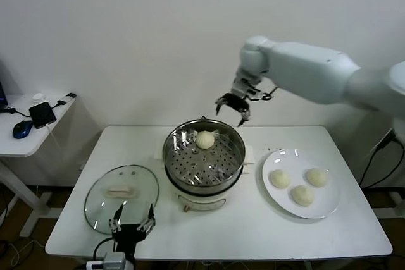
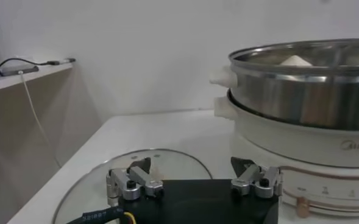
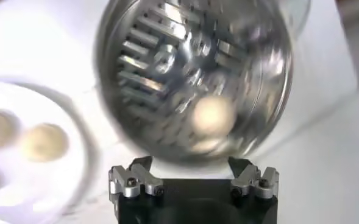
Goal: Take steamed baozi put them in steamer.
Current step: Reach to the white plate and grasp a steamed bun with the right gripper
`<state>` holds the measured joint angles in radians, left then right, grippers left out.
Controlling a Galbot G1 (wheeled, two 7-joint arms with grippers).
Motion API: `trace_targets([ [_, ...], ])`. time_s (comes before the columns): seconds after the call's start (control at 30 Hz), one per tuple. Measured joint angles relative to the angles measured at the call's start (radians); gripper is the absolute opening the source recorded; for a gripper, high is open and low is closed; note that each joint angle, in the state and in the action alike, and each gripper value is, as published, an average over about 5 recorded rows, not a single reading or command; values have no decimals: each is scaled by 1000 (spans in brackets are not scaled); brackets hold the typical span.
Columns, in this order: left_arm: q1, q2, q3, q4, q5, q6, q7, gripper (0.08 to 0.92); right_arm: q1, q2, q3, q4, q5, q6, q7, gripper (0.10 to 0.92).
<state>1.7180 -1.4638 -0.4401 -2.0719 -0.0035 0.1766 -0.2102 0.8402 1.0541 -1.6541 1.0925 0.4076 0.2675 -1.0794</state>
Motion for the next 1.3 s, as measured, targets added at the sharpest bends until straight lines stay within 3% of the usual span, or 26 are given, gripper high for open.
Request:
trace_targets([
  [0.23, -13, 4, -14, 7, -2, -4, -2, 823, 24, -188, -133, 142, 138, -221, 53, 823],
  [0.5, -12, 1, -24, 6, 2, -4, -4, 823, -117, -301, -103, 173, 157, -384, 129, 823],
  [1.3, 10, -5, -11, 11, 22, -31, -13, 823, -510, -259, 179, 45, 48, -557, 271, 822],
])
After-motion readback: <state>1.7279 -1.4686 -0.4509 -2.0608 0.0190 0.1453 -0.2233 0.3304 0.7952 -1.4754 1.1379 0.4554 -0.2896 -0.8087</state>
